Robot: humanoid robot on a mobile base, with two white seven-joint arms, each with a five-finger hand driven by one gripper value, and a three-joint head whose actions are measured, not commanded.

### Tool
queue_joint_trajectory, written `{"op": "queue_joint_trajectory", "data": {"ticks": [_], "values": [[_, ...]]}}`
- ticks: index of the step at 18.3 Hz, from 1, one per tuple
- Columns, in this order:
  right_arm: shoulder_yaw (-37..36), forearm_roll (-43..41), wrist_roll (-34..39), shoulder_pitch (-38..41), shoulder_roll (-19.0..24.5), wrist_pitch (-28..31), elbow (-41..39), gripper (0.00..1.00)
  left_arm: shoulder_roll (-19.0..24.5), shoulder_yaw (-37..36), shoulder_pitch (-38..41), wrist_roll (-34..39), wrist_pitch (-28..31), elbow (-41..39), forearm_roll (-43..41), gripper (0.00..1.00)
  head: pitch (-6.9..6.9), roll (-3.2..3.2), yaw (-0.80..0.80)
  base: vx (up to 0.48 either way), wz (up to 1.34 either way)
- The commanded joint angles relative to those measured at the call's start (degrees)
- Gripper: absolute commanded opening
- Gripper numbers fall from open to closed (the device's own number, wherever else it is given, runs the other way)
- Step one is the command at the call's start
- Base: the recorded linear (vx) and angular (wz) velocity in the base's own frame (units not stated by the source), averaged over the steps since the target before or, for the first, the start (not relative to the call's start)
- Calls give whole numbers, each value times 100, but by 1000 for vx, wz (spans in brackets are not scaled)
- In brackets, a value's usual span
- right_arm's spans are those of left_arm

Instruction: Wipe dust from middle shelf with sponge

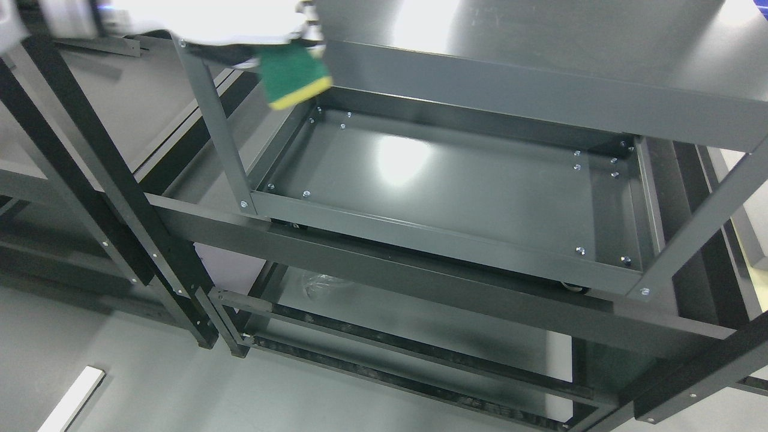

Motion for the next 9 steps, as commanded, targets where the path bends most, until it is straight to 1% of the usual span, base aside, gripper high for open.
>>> {"op": "queue_joint_trajectory", "data": {"ticks": [1, 2, 4, 6, 8, 9], "values": [[0, 0, 3, 0, -100, 418, -100, 100, 2070, 158, 122, -211, 0, -213, 435, 9, 0, 0, 0, 0, 0], [0, 0, -6, 0, -100, 418, -100, 100, 2097, 281, 131, -211, 0, -222, 557, 10, 0, 0, 0, 0, 0], [0, 0, 3, 0, -100, 418, -100, 100, 2010, 580, 131, -159, 0, -231, 1345, 9, 0, 0, 0, 0, 0], [0, 0, -6, 0, -100, 418, -100, 100, 1817, 642, 53, -115, 0, -292, 2224, 5, 0, 0, 0, 0, 0], [0, 0, 3, 0, -100, 418, -100, 100, 1457, 642, 52, 51, 0, -371, 3156, 1, 0, 0, 0, 0, 0], [0, 0, 3, 0, -100, 418, -100, 100, 1116, 642, 87, 287, 0, -406, 3500, 0, 0, 0, 0, 0, 0]]}}
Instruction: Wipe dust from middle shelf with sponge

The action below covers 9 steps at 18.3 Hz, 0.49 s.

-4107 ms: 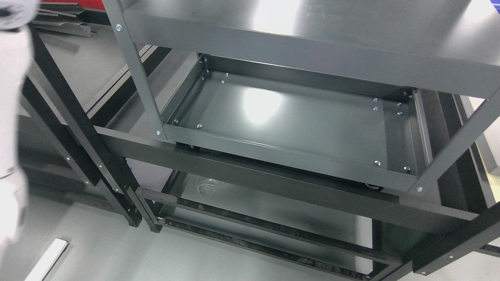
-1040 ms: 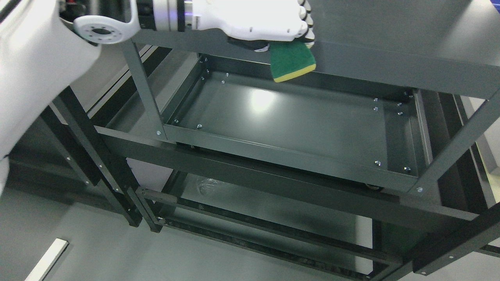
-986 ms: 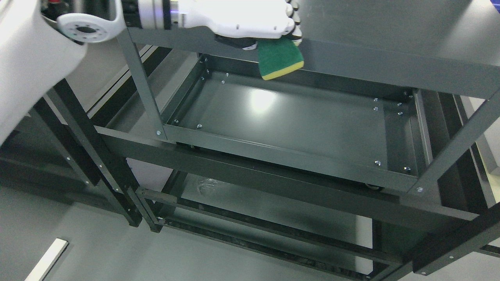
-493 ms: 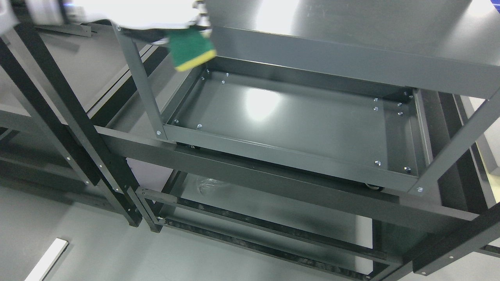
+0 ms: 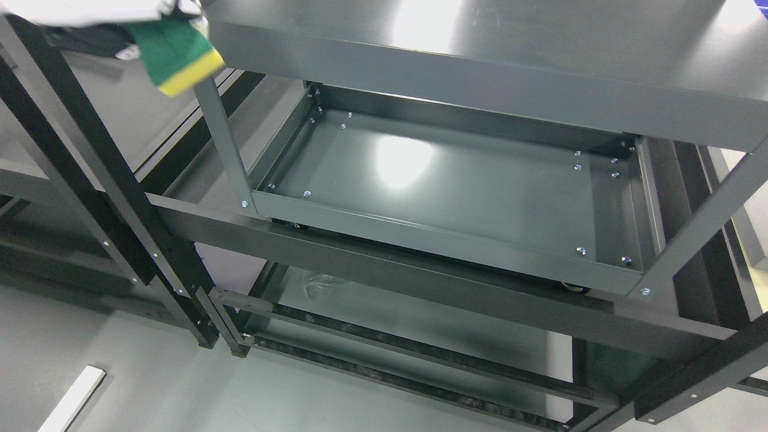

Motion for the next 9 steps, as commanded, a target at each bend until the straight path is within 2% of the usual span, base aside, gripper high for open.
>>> {"op": "queue_joint_trajectory", "data": {"ticks": [1, 4, 8, 9], "values": [[0, 0, 6, 0, -100, 418, -100, 100, -325, 350, 52, 552, 1, -262, 1934, 0, 0, 0, 0, 0, 0], [0, 0, 6, 0, -100, 418, -100, 100, -1494, 280, 367, 941, 1, -306, 1944, 0, 0, 0, 0, 0, 0], [0, 0, 6, 0, -100, 418, -100, 100, -3857, 271, 1464, 941, 1, -306, 1857, 0, 0, 0, 0, 0, 0], [0, 0, 6, 0, -100, 418, -100, 100, -4585, 245, 1781, 941, 1, -271, 1691, 1, 0, 0, 0, 0, 0]]}}
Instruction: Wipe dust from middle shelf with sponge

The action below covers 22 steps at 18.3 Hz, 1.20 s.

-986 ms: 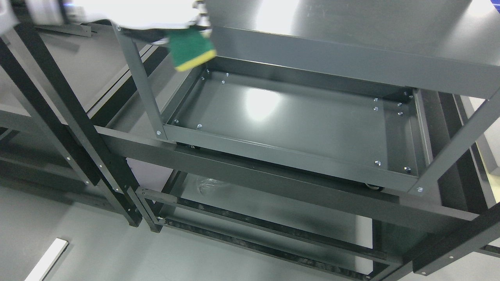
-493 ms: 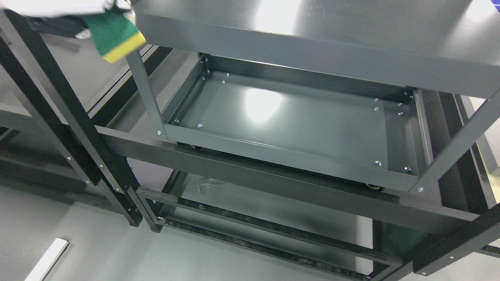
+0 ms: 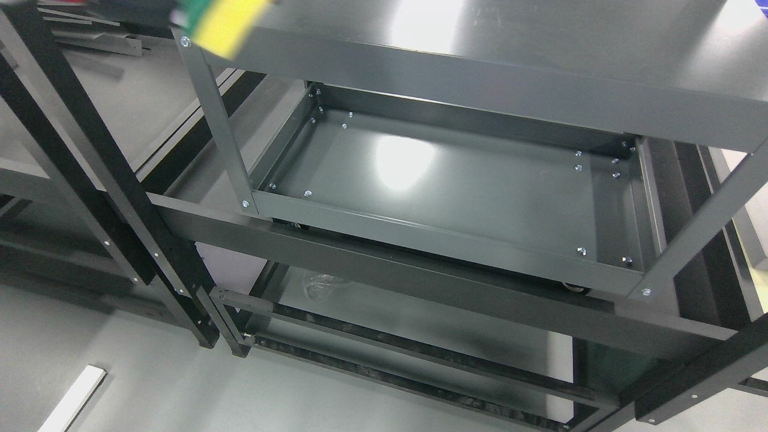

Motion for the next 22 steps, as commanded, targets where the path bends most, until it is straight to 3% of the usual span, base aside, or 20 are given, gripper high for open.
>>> {"op": "queue_joint_trajectory", "data": {"ticks": [1, 3, 5, 7, 10, 13, 16, 18, 22], "values": [[0, 0, 27, 1, -100, 418, -100, 100, -3876, 43, 1367, 73, 3, -56, -36, 1, 0, 0, 0, 0, 0], [0, 0, 27, 1, -100, 418, -100, 100, -4555, -54, 2025, 91, 3, 223, -536, 1, 0, 0, 0, 0, 0], [0, 0, 27, 1, -100, 418, -100, 100, -4555, -482, 2572, 291, 3, 549, -985, 1, 0, 0, 0, 0, 0], [0, 0, 27, 1, -100, 418, -100, 100, -4555, -1063, 2845, 931, 3, 778, -1005, 1, 0, 0, 0, 0, 0], [0, 0, 27, 1, -100, 418, -100, 100, -4555, -874, 3652, 1233, 116, 1050, -979, 1, 0, 0, 0, 0, 0], [0, 0, 27, 1, -100, 418, -100, 100, -4555, 213, 4364, 1391, 318, 1288, -996, 1, 0, 0, 0, 0, 0], [0, 0, 27, 1, -100, 418, -100, 100, -4555, 1750, 5120, 1601, 1423, 1403, -996, 1, 0, 0, 0, 0, 0], [0, 0, 27, 1, -100, 418, -100, 100, -4555, 2788, 5254, 2154, 1768, 1403, -996, 1, 0, 0, 0, 0, 0], [0, 0, 27, 1, -100, 418, -100, 100, -4555, 4232, 5395, 2279, 2042, 1333, -996, 2, 0, 0, 0, 0, 0]]}}
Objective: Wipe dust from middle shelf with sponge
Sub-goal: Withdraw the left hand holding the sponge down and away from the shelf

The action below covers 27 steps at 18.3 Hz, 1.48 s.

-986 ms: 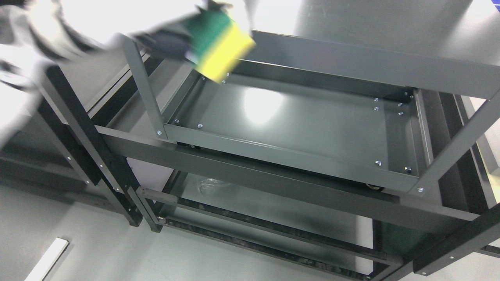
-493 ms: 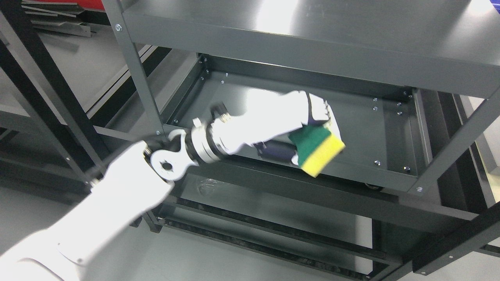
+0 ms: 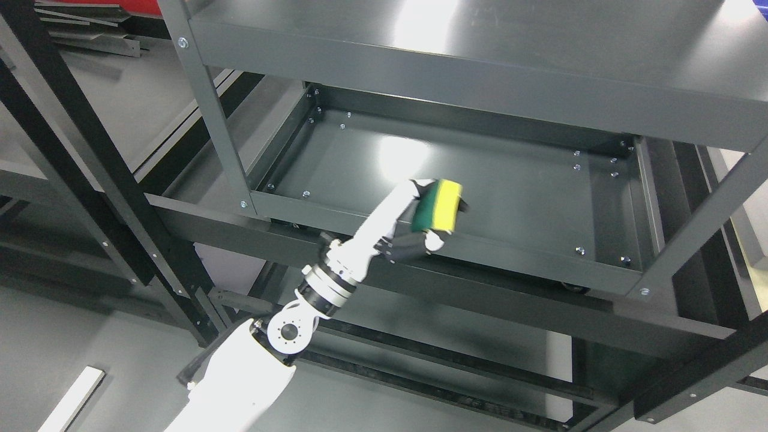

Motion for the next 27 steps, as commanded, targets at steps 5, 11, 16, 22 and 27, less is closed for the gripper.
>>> {"op": "queue_joint_trajectory", "data": {"ticks": [5, 11, 16, 22, 27], "values": [[0, 0, 2, 0, -100, 418, -100, 100, -484, 2989, 1494, 798, 957, -1650, -76, 1, 0, 0, 0, 0, 0], [0, 0, 2, 0, -100, 418, -100, 100, -484, 2243, 2418, 1284, 1208, -2754, -58, 0, 0, 0, 0, 0, 0], [0, 0, 2, 0, -100, 418, -100, 100, -484, 1785, 2410, 1293, 1234, -2754, 364, 0, 0, 0, 0, 0, 0], [0, 0, 2, 0, -100, 418, -100, 100, -484, 1872, 2489, 1293, 1216, -2754, 373, 0, 0, 0, 0, 0, 0], [0, 0, 2, 0, -100, 418, -100, 100, -484, 1855, 2542, 1293, 1225, -2754, 382, 0, 0, 0, 0, 0, 0]]}}
